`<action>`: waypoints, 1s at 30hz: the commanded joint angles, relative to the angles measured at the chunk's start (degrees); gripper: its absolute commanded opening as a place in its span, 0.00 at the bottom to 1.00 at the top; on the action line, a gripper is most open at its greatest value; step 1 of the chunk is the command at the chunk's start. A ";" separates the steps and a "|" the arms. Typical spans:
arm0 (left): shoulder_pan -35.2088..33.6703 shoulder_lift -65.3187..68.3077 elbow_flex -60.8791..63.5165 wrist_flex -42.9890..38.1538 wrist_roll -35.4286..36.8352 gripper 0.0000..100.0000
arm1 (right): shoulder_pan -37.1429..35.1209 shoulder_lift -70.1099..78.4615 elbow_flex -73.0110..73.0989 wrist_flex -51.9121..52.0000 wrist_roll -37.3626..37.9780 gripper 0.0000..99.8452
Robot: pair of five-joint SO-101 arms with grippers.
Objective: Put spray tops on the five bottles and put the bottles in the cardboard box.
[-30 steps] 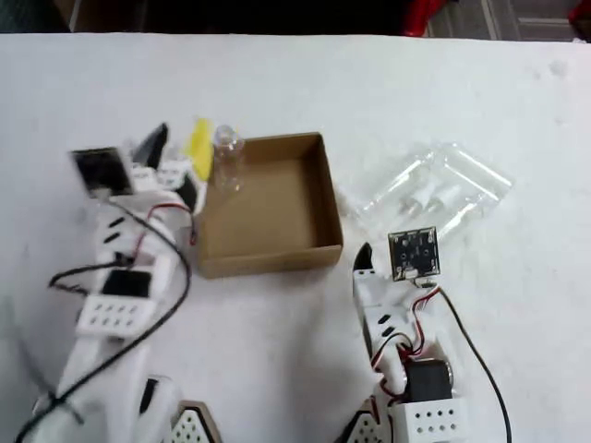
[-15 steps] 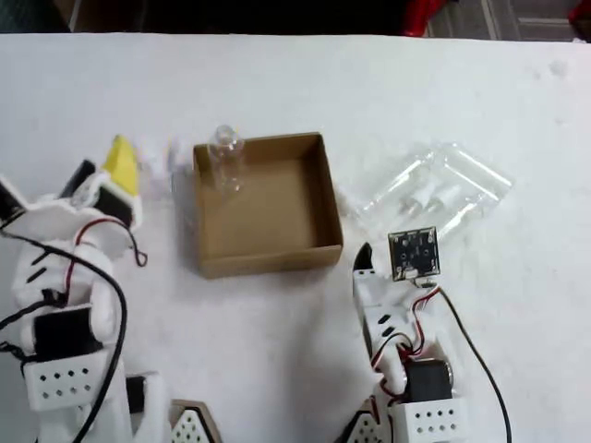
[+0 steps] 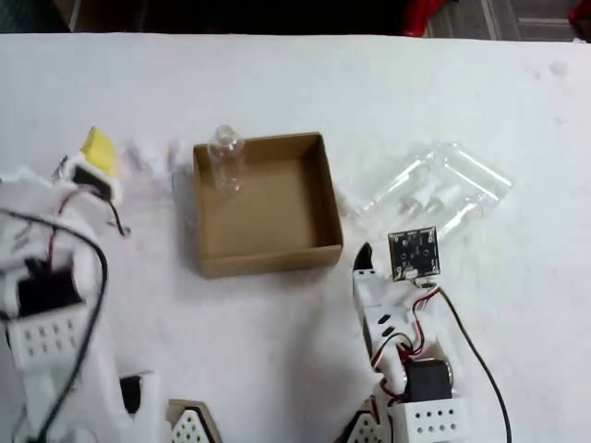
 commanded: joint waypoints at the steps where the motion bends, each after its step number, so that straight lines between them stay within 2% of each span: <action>1: -1.27 12.88 -12.92 9.41 1.93 0.19 | -0.48 0.04 0.53 0.13 0.00 0.13; 4: -1.19 20.18 -21.98 20.40 3.16 0.20 | -0.48 0.04 0.53 0.13 0.00 0.13; 6: -1.45 24.22 -26.99 23.65 3.16 0.20 | -0.48 0.04 0.53 0.13 0.00 0.13; 11: -4.35 35.91 -33.14 23.65 6.15 0.20 | -0.48 0.04 0.53 0.13 0.00 0.13; 18: -9.63 50.95 -37.71 23.74 6.59 0.19 | -0.57 0.04 0.53 0.13 0.00 0.13; 22: -9.71 55.96 -40.53 23.65 9.23 0.19 | -0.57 0.04 0.53 0.13 0.00 0.13; 30: -9.45 64.13 -43.52 22.24 9.76 0.20 | -0.57 0.04 0.53 0.13 0.00 0.13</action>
